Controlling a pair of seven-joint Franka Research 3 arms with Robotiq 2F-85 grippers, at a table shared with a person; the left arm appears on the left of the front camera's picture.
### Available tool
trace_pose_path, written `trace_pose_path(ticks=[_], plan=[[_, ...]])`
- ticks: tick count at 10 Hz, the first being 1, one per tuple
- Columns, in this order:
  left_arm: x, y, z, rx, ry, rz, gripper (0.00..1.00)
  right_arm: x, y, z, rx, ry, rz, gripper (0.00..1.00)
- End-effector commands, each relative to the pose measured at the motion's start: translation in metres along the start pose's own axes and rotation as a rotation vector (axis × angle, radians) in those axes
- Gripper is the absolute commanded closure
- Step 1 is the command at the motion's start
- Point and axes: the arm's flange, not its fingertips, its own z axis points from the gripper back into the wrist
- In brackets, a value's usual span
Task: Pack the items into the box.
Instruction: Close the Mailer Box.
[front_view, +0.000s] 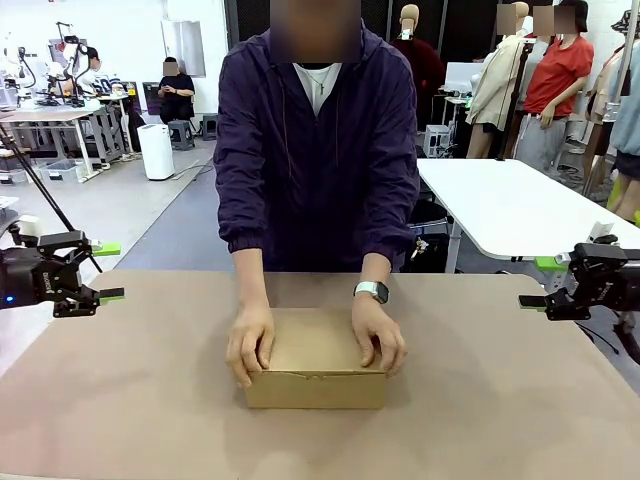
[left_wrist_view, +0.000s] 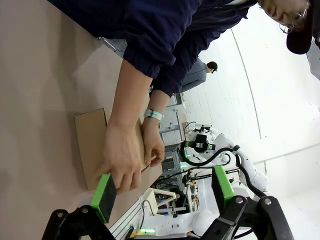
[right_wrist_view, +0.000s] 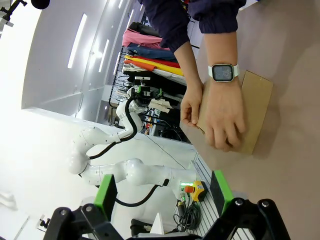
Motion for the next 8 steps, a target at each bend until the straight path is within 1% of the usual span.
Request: trace_pose_path(ticks=[1,8], plan=[[-0.0017,-0.0011,0.0035,0.004,0.004,-0.006,0.00,0.0043,0.0060,-0.0003,0.013,-0.004,0.001,0.00],[-0.0017,-0.0011,0.0035,0.004,0.004,-0.006,0.00,0.0043,0.0060,-0.0003,0.013,-0.004,0.001,0.00]])
